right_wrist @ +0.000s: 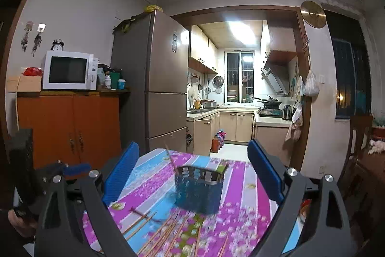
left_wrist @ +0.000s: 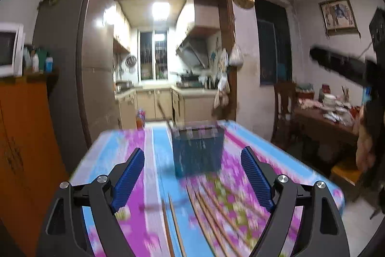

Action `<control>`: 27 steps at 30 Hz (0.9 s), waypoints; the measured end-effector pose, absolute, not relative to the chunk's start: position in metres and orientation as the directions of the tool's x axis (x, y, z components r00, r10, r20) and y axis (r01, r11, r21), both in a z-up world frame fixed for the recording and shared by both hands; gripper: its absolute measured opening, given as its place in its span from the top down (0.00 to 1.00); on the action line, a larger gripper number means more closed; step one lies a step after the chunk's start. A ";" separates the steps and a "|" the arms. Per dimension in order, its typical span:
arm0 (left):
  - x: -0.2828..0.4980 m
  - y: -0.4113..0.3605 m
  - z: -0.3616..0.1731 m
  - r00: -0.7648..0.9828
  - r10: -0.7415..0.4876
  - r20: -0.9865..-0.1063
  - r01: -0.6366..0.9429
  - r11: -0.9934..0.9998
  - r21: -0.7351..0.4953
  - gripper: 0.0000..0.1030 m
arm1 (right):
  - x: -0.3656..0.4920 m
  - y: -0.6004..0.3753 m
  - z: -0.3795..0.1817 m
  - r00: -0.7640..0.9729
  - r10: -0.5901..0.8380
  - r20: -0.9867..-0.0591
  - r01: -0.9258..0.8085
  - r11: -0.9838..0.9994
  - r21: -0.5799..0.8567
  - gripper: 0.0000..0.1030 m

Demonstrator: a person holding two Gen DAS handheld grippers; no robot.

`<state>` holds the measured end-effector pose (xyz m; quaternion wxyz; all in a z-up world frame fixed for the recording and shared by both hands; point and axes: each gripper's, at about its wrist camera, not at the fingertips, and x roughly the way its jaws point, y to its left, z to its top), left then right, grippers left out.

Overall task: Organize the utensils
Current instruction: 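Open both grippers to release the chopsticks and pull back from the holder, then lower the right gripper onto a chopstick and close it while the left gripper grasps another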

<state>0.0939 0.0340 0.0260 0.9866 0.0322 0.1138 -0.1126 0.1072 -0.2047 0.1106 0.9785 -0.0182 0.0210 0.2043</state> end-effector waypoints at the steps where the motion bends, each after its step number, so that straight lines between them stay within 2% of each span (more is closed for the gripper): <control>1: 0.089 0.033 0.013 0.947 -0.208 -0.244 0.224 0.974 0.040 0.20 | 0.098 -0.206 0.099 0.921 0.386 -0.044 -0.388 0.921 -0.033 0.14; 3: 0.081 0.034 -0.018 0.930 -0.221 -0.293 0.237 0.971 0.018 0.22 | 0.082 -0.209 0.073 0.929 0.365 -0.053 -0.367 0.929 -0.034 0.14; 4: 0.077 0.033 -0.035 0.921 -0.222 -0.319 0.236 0.972 0.006 0.30 | 0.082 -0.209 0.073 0.929 0.365 -0.053 -0.367 0.929 -0.034 0.14; 5: 0.073 0.029 -0.051 0.912 -0.227 -0.342 0.244 0.970 0.009 0.33 | 0.078 -0.211 0.062 0.931 0.359 -0.066 -0.362 0.932 -0.028 0.17; 6: 0.069 0.024 -0.068 0.899 -0.226 -0.375 0.250 0.968 0.015 0.39 | 0.075 -0.212 0.052 0.933 0.352 -0.079 -0.354 0.935 -0.016 0.20; 7: 0.068 0.023 -0.080 0.890 -0.228 -0.395 0.252 0.968 0.008 0.47 | 0.074 -0.214 0.038 0.930 0.351 -0.105 -0.353 0.936 0.002 0.29; 10: 0.065 0.014 -0.110 0.858 -0.248 -0.450 0.271 0.962 -0.013 0.58 | 0.068 -0.214 0.007 0.922 0.350 -0.169 -0.352 0.936 0.015 0.44; 12: 0.066 0.008 -0.122 0.843 -0.255 -0.473 0.283 0.959 -0.013 0.65 | 0.072 -0.212 -0.024 0.894 0.364 -0.261 -0.367 0.930 0.039 0.49; 15: 0.066 0.002 -0.127 0.841 -0.264 -0.472 0.292 0.956 -0.014 0.69 | 0.074 -0.211 -0.035 0.886 0.362 -0.291 -0.364 0.930 0.049 0.49; 18: 0.066 0.000 -0.131 0.839 -0.264 -0.477 0.295 0.955 -0.011 0.77 | 0.072 -0.214 -0.046 0.880 0.359 -0.312 -0.356 0.932 0.069 0.49; 22: 0.068 -0.001 -0.137 0.831 -0.258 -0.492 0.293 0.956 -0.005 0.80 | 0.064 -0.215 -0.059 0.877 0.354 -0.324 -0.353 0.933 0.065 0.56; 27: 0.069 -0.005 -0.143 0.832 -0.251 -0.495 0.293 0.956 0.007 0.80 | 0.060 -0.213 -0.086 0.846 0.367 -0.385 -0.373 0.926 0.062 0.67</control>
